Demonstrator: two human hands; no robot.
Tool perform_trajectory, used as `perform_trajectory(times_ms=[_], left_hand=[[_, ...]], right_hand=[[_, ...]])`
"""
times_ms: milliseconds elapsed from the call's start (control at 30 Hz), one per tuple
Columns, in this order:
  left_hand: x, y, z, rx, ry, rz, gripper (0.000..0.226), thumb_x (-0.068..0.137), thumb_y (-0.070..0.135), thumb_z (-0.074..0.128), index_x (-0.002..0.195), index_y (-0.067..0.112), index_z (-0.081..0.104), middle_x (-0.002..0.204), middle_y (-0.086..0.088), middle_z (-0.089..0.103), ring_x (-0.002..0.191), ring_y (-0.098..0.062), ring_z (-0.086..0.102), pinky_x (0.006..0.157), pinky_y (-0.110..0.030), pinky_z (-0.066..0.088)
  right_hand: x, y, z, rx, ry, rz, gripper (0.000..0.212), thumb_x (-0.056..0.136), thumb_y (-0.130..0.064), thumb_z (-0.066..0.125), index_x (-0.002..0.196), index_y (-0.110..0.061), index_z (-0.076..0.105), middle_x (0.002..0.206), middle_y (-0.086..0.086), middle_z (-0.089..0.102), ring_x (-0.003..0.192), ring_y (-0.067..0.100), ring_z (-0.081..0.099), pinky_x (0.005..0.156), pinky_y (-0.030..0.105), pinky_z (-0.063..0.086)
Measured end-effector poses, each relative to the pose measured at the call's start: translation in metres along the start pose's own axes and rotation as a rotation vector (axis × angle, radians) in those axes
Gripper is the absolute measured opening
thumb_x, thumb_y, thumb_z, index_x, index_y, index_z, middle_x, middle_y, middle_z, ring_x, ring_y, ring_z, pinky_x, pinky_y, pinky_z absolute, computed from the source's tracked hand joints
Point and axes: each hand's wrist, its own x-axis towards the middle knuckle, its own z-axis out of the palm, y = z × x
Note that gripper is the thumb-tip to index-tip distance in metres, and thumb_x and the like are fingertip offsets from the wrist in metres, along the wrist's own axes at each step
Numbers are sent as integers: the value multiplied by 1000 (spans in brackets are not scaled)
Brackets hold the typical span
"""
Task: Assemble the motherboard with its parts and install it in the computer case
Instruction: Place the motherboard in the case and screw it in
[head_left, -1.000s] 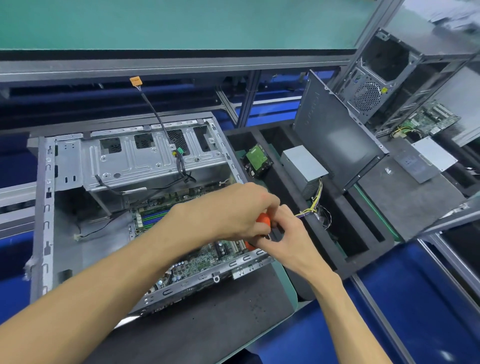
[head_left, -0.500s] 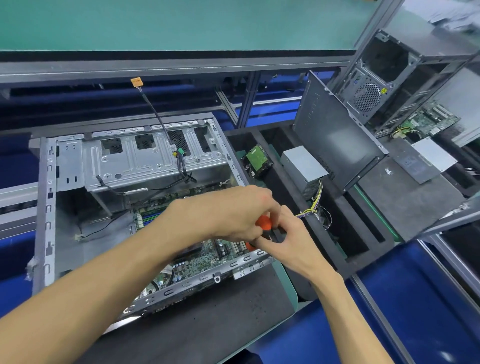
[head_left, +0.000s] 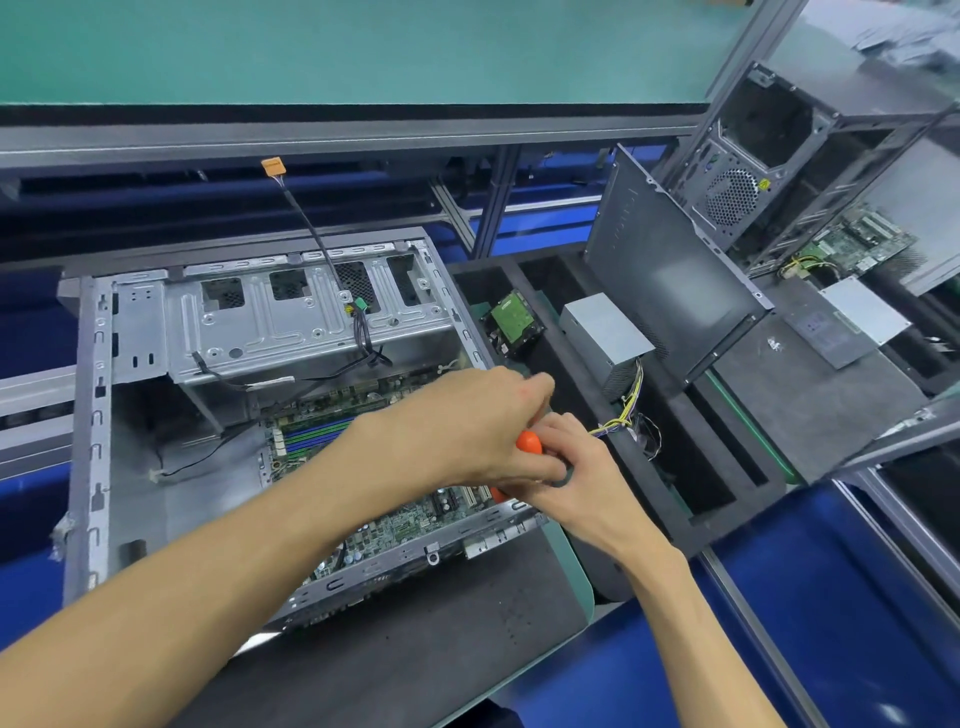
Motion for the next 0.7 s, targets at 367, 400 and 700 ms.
perform_trajectory(times_ms=[367,400,700], left_hand=[[-4,3,4,50,19,-1,38,87,53,62,107,23,48,95,3,57,84,-22,60,75,-39,52],[-3,3,5,89,50,-32,39,88,55,60,104,21,49,88,2,59,82,-24,60,73,-39,52],[-1,-2,-4,-13,-43,15,27,84,44,67,104,27,59,93,6,57,87,-18,59,75,-35,50]], right_hand=[[-2,4,0,-11,-4,9,17,72,-43,74,82,-43,61,85,-12,56,84,14,50,73,24,43],[-2,5,0,-16,-8,3,18,72,-43,76,80,-39,61,82,-7,55,85,16,49,73,27,43],[-1,5,0,-36,15,-21,23,73,-46,77,74,-38,55,79,-16,51,78,9,46,68,15,36]])
